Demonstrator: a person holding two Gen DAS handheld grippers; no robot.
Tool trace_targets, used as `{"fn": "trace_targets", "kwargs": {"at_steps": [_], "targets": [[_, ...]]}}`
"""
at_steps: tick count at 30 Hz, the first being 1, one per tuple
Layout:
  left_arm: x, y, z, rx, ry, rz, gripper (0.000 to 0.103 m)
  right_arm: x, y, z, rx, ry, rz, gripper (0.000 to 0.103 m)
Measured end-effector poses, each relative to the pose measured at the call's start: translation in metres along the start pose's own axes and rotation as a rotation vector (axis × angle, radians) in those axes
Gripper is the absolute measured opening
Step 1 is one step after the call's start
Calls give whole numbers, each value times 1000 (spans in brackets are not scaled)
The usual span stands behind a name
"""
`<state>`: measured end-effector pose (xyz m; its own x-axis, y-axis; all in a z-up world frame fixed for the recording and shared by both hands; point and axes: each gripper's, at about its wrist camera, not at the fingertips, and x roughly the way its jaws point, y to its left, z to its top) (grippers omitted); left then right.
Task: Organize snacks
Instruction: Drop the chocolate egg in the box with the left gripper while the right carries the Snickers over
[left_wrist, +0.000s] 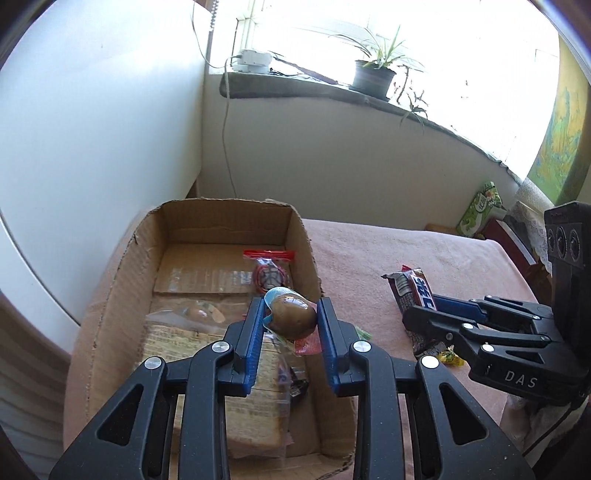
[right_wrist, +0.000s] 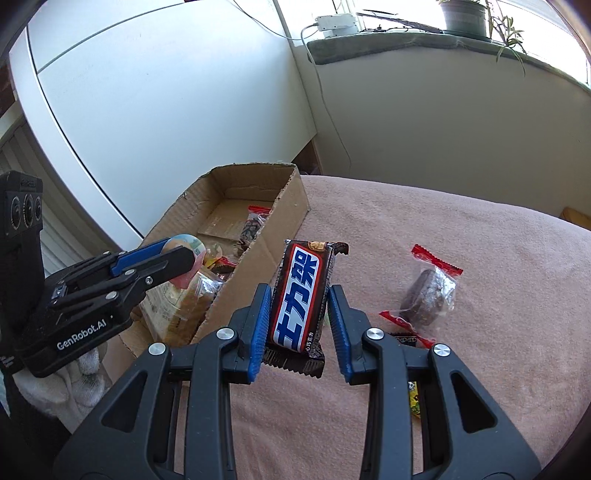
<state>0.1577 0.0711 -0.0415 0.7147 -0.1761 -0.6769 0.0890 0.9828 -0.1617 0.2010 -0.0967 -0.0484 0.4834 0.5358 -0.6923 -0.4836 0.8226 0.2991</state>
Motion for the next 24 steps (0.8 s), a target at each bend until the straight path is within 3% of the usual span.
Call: {"fn": "trace_targets", "kwargs": {"at_steps": [9, 24], "targets": [[10, 33, 20, -23, 8, 58, 27, 15, 38, 9, -70, 17, 57, 33], [42, 65, 50, -66, 40, 78, 27, 55, 79, 21, -135, 74, 127, 33]]}}
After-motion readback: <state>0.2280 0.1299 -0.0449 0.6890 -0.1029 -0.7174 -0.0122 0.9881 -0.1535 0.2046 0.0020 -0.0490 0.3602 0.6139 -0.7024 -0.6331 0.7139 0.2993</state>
